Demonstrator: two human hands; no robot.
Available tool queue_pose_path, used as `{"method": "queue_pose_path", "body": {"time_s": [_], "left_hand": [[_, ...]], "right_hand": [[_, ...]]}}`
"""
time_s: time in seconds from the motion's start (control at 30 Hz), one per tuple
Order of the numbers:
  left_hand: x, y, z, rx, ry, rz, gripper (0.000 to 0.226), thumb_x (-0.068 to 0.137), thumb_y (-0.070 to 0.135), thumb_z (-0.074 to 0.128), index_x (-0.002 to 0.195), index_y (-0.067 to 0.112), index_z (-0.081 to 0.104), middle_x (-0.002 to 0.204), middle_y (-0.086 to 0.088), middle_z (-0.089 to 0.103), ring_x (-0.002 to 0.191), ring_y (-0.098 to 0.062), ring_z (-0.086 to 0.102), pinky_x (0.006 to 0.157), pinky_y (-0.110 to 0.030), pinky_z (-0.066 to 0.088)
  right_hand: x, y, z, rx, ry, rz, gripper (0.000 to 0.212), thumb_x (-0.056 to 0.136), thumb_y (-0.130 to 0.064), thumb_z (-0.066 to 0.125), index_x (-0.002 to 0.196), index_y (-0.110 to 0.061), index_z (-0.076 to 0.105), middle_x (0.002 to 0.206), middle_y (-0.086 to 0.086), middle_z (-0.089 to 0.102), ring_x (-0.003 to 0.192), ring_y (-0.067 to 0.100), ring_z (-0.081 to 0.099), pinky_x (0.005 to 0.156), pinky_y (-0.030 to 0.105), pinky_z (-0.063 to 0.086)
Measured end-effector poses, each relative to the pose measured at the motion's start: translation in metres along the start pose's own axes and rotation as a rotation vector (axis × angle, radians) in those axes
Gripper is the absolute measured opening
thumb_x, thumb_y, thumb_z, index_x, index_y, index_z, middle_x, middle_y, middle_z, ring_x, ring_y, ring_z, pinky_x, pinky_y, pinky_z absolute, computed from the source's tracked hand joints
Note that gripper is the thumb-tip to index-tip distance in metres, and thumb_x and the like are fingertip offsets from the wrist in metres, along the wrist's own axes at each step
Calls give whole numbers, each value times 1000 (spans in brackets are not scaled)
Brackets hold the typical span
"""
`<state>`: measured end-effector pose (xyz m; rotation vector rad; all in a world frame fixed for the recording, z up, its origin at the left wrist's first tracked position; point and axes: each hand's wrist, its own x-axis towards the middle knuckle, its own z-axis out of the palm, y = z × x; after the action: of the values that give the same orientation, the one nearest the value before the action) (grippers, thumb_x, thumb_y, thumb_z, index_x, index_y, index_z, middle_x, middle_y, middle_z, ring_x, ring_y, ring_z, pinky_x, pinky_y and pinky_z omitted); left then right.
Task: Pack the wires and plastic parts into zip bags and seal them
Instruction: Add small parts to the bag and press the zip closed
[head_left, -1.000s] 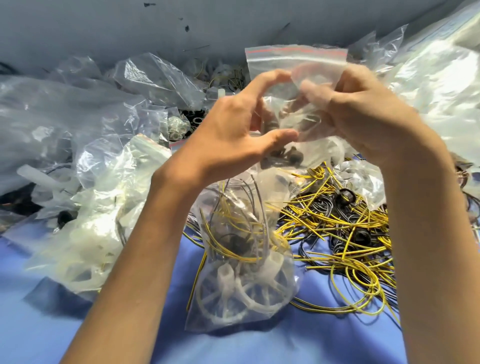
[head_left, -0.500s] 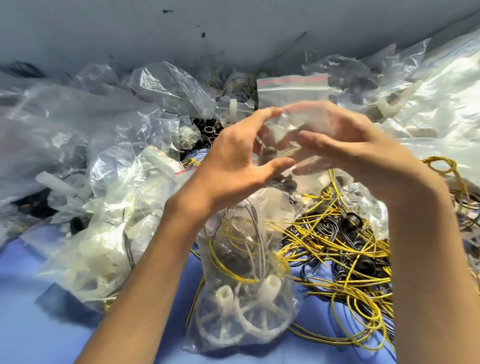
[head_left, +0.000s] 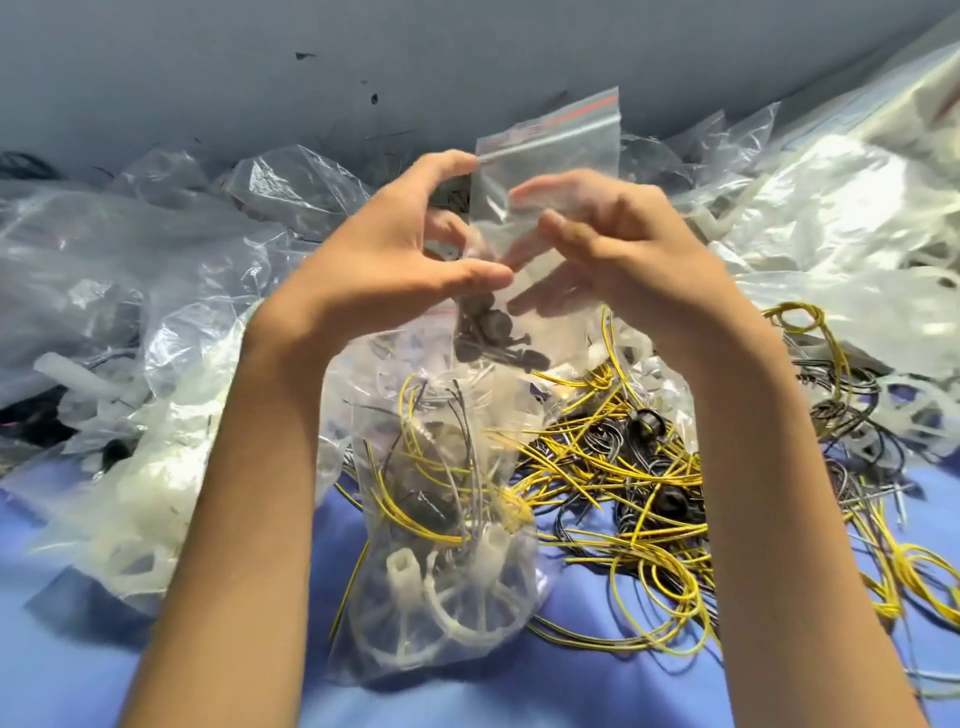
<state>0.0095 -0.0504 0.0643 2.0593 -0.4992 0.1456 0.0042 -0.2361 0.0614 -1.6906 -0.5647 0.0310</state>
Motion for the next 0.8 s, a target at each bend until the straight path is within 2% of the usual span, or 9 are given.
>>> {"method": "queue_pose_path", "body": {"time_s": [0.17,0.27,0.37,0.43,0.53,0.63,0.7,0.73,0.8], "left_hand": [[-10,-6,-10,-72,14,-53,74,56,38,78,120,45,41,79,6,73,76,-4,67,72,-13,50],[-14,-10,-9,-116,50,-117,79,54,34,79,127,25,50,70,8,70,68,-5,63,72,-16,51],[-14,-6,-10,-69,30,-123,43,64,21,84,103,22,65,68,4,68,63,-6,61,65,-16,49],[-15,-1,-10,-51,21,-101,21,71,12,80,85,20,67,68,0,69,62,-9,60,62,-16,48],[-16,2,-9,-27,45,-70,20,71,9,78,71,20,61,61,6,63,58,-8,55,58,-18,44],[-17,5,-8,-40,54,-55,21,73,8,78,70,19,61,59,9,64,57,-2,55,56,-12,43],[-20,6,-8,-37,14,-33,14,76,7,75,76,19,68,73,6,73,63,-1,60,60,-11,47],[-21,7,-7,-32,-2,-23,13,77,6,74,79,18,71,82,3,74,67,-3,62,63,-13,49],[-24,7,-8,6,-8,-17,9,78,10,73,87,15,73,90,-1,74,76,-9,67,73,-22,53]], "right_hand": [[2,-2,7,-96,16,-3,16,101,-13,45,105,-17,60,94,3,73,65,21,71,57,24,53],[3,-2,10,-196,28,-28,19,100,-12,46,99,-18,63,102,5,73,67,21,73,59,27,54],[3,-2,12,-263,49,-54,19,99,-9,47,96,-14,65,102,8,72,66,21,73,59,28,56],[2,-1,9,-271,16,-67,15,98,-12,51,102,-9,66,100,8,72,69,20,73,61,26,56],[1,-4,2,-307,-144,-65,22,90,-13,64,111,-13,61,99,8,73,80,21,73,72,34,59],[2,-4,-1,-308,-230,-59,26,84,-9,71,107,-4,60,96,9,73,83,23,72,77,44,58],[3,0,-2,-321,-215,-81,26,79,-5,75,101,-2,62,93,14,71,84,32,71,75,47,59],[4,2,-1,-347,-204,-95,31,74,-5,78,100,-1,62,95,21,68,87,40,68,74,52,57],[4,3,3,-384,-202,-119,52,60,-21,81,100,5,58,101,35,57,93,54,56,72,65,50]]}}
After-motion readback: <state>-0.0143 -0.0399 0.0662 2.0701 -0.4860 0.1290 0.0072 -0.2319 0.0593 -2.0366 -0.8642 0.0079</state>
